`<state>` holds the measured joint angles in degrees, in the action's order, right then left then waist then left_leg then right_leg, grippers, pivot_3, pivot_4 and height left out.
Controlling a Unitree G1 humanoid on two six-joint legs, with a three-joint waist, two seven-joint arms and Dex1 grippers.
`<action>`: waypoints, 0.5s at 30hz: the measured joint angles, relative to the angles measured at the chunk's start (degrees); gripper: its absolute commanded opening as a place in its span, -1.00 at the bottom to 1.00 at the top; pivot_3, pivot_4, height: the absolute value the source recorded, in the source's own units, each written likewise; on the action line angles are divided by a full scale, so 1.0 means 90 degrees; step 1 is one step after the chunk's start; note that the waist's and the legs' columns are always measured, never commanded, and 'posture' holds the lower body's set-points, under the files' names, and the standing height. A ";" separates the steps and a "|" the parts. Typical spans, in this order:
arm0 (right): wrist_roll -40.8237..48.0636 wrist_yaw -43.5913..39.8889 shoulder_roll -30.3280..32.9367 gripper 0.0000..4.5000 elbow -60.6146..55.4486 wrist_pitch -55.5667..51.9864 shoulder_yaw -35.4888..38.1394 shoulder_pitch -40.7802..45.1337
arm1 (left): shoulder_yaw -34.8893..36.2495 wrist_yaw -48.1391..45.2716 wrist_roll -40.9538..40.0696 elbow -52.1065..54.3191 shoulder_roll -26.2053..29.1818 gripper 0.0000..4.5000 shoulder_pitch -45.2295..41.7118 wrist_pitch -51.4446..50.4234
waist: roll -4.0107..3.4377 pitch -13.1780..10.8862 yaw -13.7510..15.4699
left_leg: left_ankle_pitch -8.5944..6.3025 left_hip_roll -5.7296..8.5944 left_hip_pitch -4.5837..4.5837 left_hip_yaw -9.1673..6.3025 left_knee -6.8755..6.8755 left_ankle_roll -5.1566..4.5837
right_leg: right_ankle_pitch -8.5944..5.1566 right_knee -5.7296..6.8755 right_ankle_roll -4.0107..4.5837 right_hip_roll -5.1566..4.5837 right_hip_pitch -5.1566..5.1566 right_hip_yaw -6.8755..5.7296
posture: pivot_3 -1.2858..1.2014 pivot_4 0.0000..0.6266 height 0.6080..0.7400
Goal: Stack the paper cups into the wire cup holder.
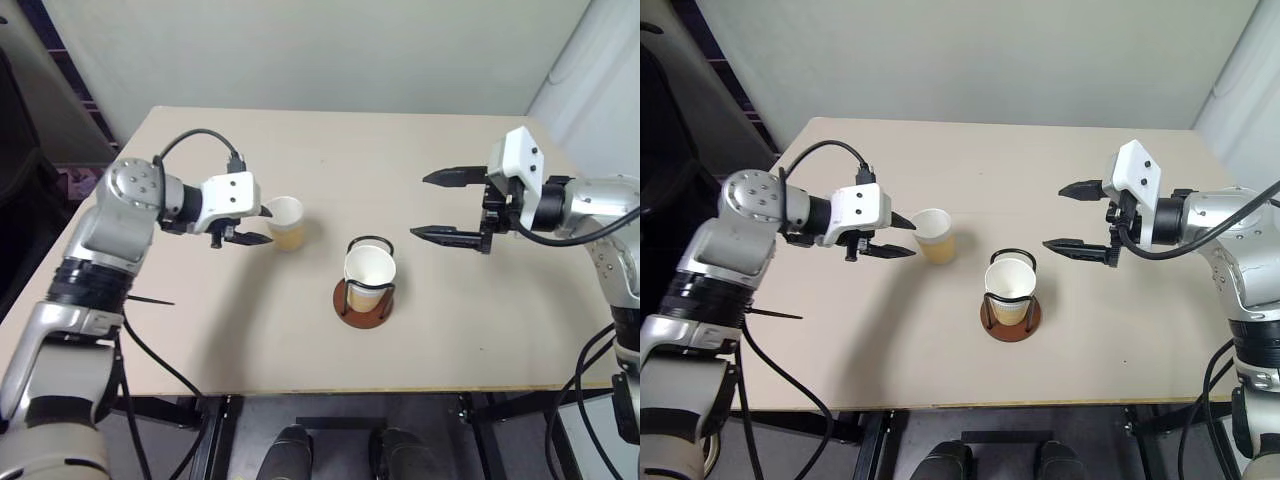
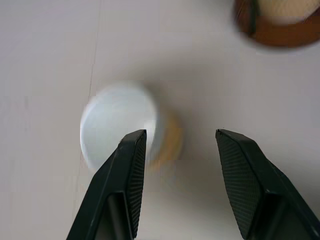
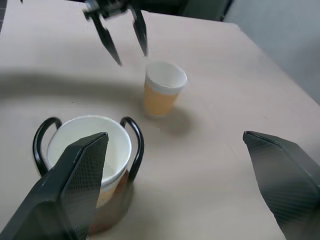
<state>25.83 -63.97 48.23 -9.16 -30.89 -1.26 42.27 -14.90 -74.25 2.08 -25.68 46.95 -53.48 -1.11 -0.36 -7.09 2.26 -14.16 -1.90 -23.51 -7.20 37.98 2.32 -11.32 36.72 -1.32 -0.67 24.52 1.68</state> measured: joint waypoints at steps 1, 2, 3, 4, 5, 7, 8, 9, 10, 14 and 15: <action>-0.0007 -0.0005 0.0003 1.00 -0.0012 0.0002 0.0001 0.0010 | -0.0059 0.0119 0.0093 -0.0322 -0.0163 0.04 -0.0069 0.0120 | 0.0001 0.0000 0.0008 | 0.0000 0.0004 -0.0006 0.0001 0.0001 0.0000 | 0.0000 -0.0002 0.0000 -0.0009 0.0003 -0.0004 | 0.03 -0.52 1.00; -0.0012 -0.0009 0.0014 1.00 -0.0018 0.0001 0.0003 0.0005 | -0.0134 0.0244 0.0222 -0.0687 -0.0339 0.04 -0.0157 0.0257 | 0.0001 0.0000 0.0013 | -0.0001 0.0008 -0.0015 0.0002 0.0007 -0.0002 | 0.0000 -0.0006 0.0000 -0.0014 0.0008 -0.0005 | 0.03 -0.52 1.00; -0.0012 -0.0012 0.0036 1.00 -0.0038 0.0001 0.0010 -0.0013 | -0.0185 0.0324 0.0291 -0.0937 -0.0451 0.04 -0.0217 0.0369 | 0.0001 0.0000 0.0008 | -0.0001 0.0009 -0.0025 0.0005 0.0007 -0.0002 | 0.0000 -0.0009 -0.0001 -0.0017 0.0020 -0.0004 | 0.03 -0.52 1.00; -0.0012 -0.0013 0.0071 1.00 -0.0051 -0.0008 0.0018 -0.0049 | -0.0195 0.0370 0.0358 -0.1173 -0.0550 0.04 -0.0295 0.0451 | 0.0001 0.0000 0.0007 | -0.0001 0.0011 -0.0041 0.0007 0.0009 -0.0001 | 0.0002 -0.0013 -0.0004 -0.0018 0.0033 -0.0005 | 0.03 -0.52 1.00; -0.0011 -0.0013 0.0088 1.00 -0.0061 -0.0020 0.0020 -0.0073 | -0.0195 0.0385 0.0397 -0.1292 -0.0583 0.04 -0.0323 0.0519 | 0.0001 0.0000 0.0005 | 0.0000 0.0011 -0.0050 0.0008 0.0008 0.0001 | 0.0003 -0.0017 -0.0005 -0.0017 0.0041 -0.0005 | 0.03 -0.52 1.00; -0.0008 -0.0006 0.0139 1.00 -0.0102 -0.0070 0.0051 -0.0168 | -0.0204 0.0384 0.0481 -0.1617 -0.0661 0.04 -0.0433 0.0708 | 0.0001 0.0000 0.0004 | 0.0012 0.0011 -0.0058 0.0013 0.0001 0.0024 | 0.0004 -0.0024 -0.0008 -0.0017 0.0052 -0.0005 | 0.03 -0.52 1.00; -0.0007 0.0005 0.0166 1.00 -0.0143 -0.0094 0.0073 -0.0222 | -0.0212 0.0392 0.0532 -0.1780 -0.0713 0.04 -0.0484 0.0827 | 0.0001 0.0000 0.0005 | 0.0016 0.0011 -0.0058 0.0014 -0.0004 0.0031 | 0.0004 -0.0029 -0.0008 -0.0017 0.0052 -0.0005 | 0.03 -0.52 1.00; -0.0006 0.0021 0.0179 1.00 -0.0193 -0.0111 0.0093 -0.0272 | -0.0234 0.0416 0.0595 -0.1930 -0.0766 0.04 -0.0526 0.0943 | 0.0001 0.0000 0.0005 | 0.0016 0.0011 -0.0058 0.0015 -0.0006 0.0033 | 0.0004 -0.0032 -0.0009 -0.0017 0.0052 -0.0005 | 0.03 -0.52 1.00; -0.0003 0.0045 0.0181 1.00 -0.0254 -0.0134 0.0100 -0.0303 | -0.0260 0.0475 0.0685 -0.2060 -0.0813 0.04 -0.0552 0.1037 | 0.0001 0.0000 0.0003 | 0.0016 0.0010 -0.0058 0.0016 -0.0006 0.0033 | 0.0004 -0.0037 -0.0010 -0.0017 0.0052 -0.0005 | 0.03 -0.52 1.00; 0.0018 0.0124 0.0233 1.00 -0.0428 -0.0236 0.0156 -0.0418 | -0.0309 0.0500 0.0798 -0.2473 -0.0899 -0.37 -0.0653 0.1283 | 0.0001 0.0000 0.0002 | 0.0012 0.0011 -0.0063 0.0019 -0.0001 0.0026 | 0.0013 -0.0046 -0.0025 -0.0016 0.0052 -0.0002 | 0.03 -0.52 1.00; 0.0023 0.0132 0.0245 1.00 -0.0441 -0.0243 0.0191 -0.0431 | -0.0307 0.0478 0.0797 -0.2512 -0.0893 -0.54 -0.0699 0.1327 | 0.0001 0.0000 0.0001 | 0.0006 0.0011 -0.0063 0.0019 0.0002 0.0014 | 0.0015 -0.0046 -0.0028 -0.0017 0.0051 0.0000 | 0.03 -0.52 1.00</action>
<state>26.04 -62.78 50.43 -13.13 -33.08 0.46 38.39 -17.66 -69.94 9.26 -48.29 38.91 -59.77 10.84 -0.35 -7.09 2.27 -14.11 -1.80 -24.08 -7.03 38.00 2.45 -11.18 36.30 -1.58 -0.82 24.98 1.68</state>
